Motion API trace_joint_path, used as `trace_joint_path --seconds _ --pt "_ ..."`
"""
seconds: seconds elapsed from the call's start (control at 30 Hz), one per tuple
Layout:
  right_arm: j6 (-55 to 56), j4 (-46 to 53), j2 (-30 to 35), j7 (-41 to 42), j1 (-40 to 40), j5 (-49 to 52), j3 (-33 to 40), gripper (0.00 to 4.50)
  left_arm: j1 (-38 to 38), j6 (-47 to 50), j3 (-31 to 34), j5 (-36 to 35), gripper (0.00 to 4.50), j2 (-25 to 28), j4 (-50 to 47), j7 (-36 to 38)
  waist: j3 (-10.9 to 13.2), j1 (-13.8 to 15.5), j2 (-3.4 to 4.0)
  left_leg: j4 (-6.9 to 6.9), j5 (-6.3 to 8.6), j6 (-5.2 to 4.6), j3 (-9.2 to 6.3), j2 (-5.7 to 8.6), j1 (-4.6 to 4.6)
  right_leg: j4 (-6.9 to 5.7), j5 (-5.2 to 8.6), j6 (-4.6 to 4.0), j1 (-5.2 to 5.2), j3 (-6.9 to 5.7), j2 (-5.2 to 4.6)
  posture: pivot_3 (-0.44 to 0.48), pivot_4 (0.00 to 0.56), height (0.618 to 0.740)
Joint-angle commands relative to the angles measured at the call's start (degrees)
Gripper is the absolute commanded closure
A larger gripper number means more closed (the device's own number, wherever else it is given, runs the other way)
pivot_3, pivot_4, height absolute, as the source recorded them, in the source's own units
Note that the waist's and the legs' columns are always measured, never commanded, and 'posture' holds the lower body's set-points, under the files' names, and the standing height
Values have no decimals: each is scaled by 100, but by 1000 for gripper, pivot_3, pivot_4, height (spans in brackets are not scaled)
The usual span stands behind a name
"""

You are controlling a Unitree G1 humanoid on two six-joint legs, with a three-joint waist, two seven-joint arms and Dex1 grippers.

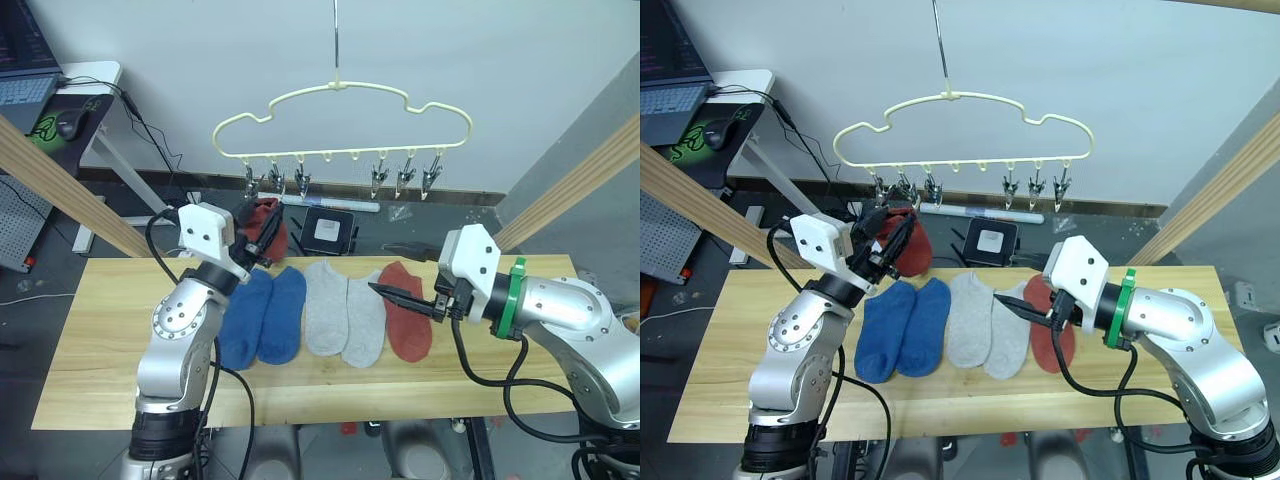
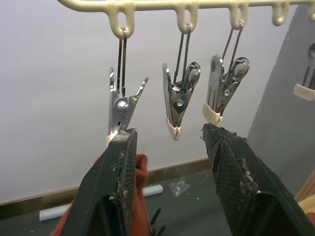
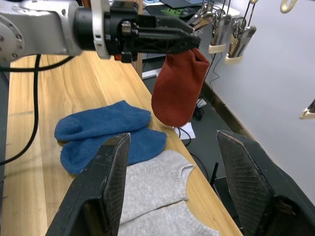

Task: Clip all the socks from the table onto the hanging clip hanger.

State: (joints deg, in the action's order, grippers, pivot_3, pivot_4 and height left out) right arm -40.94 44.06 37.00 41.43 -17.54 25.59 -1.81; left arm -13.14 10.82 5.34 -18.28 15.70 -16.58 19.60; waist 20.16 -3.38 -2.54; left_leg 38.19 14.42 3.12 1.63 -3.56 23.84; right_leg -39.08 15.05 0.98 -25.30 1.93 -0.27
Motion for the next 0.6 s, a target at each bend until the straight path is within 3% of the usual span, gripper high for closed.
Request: trace_joint_path --seconds 0.03,0.6 --pt "12 274 68 -67 -53 145 94 1578 -115 -242 -49 113 2233 -91 12 -27 0 -1 -1 0 0 0 -1 0 0 0 0 0 0 -1 0 -175 323 735" --pt "-63 307 140 -267 -145 262 21 1578 -703 -726 41 68 2233 -208 871 140 -1 -11 -1 4 -2 -2 2 0 0 -1 -4 3 1 1 0 -184 327 735"
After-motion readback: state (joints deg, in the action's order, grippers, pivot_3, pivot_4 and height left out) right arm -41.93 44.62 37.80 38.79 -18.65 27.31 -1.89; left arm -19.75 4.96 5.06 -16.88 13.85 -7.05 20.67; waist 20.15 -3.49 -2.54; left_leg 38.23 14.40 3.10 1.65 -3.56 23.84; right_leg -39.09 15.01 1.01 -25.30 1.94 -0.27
